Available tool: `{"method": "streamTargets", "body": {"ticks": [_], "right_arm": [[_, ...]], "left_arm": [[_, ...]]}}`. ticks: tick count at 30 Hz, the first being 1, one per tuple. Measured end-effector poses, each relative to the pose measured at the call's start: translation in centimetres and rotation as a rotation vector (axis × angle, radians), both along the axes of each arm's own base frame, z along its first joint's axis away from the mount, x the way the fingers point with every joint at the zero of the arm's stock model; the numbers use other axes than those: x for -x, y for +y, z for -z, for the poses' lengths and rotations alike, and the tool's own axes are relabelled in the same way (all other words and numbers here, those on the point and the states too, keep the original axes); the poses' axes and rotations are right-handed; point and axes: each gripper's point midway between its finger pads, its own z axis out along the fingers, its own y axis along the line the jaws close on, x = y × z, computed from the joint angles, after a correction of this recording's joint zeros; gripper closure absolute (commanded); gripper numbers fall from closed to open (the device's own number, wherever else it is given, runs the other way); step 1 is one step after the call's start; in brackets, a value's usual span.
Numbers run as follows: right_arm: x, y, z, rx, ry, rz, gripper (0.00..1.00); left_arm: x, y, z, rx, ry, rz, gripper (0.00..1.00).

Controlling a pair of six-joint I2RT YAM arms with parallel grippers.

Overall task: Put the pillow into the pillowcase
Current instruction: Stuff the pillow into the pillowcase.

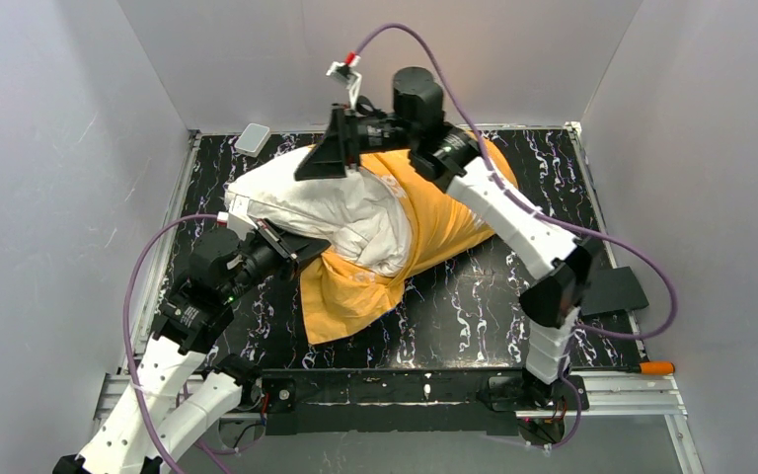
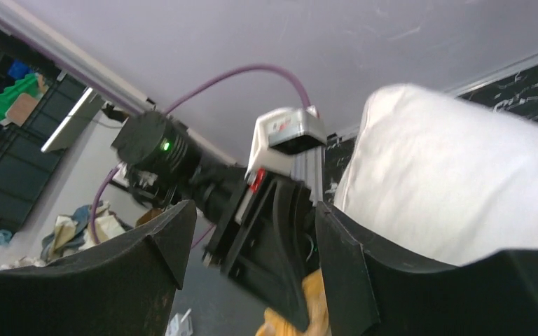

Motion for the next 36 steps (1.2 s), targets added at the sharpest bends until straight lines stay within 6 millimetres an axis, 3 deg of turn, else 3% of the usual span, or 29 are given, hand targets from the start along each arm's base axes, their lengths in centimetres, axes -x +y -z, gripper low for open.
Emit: {"method": "streamTargets", "body": {"ticks": [5, 10, 14, 21, 25, 28, 36], "right_arm": [[-0.9, 5.6, 1.8, 0.051, -0.042, 0.042, 0.29], [-1.6, 9.5, 8.2, 0.208, -0.023, 0.125, 0.3], [-2.1, 10.4, 13.4, 0.37, -0.024, 0.199, 0.34], [-2.9, 7.6, 20.9, 0.656, -0.104, 0.292, 0.49], [-2.4, 3.5, 26.6, 0.824, -0.15, 0.344, 0.52], [-2.0, 1.6, 28.1, 0.846, -0.163, 0.374, 0.53], [-2.6, -1.8, 27.7, 0.836, -0.189, 0.501, 0.55]], "left_arm": [[0.2, -0.3, 0.2, 0.003, 0.011, 0.018, 1.0], [0.4, -0.3, 1.0, 0.001, 0.031, 0.023, 1.0], [1.0, 0.4, 2.9, -0.038, 0.096, 0.003, 1.0], [2.7, 3.2, 6.1, -0.178, 0.21, -0.079, 1.0], [3.6, 4.8, 7.8, -0.283, 0.267, -0.109, 1.0], [4.2, 5.8, 8.5, -0.359, 0.305, -0.121, 1.0], [4.1, 8.3, 5.5, -0.467, 0.239, -0.195, 1.0]]}}
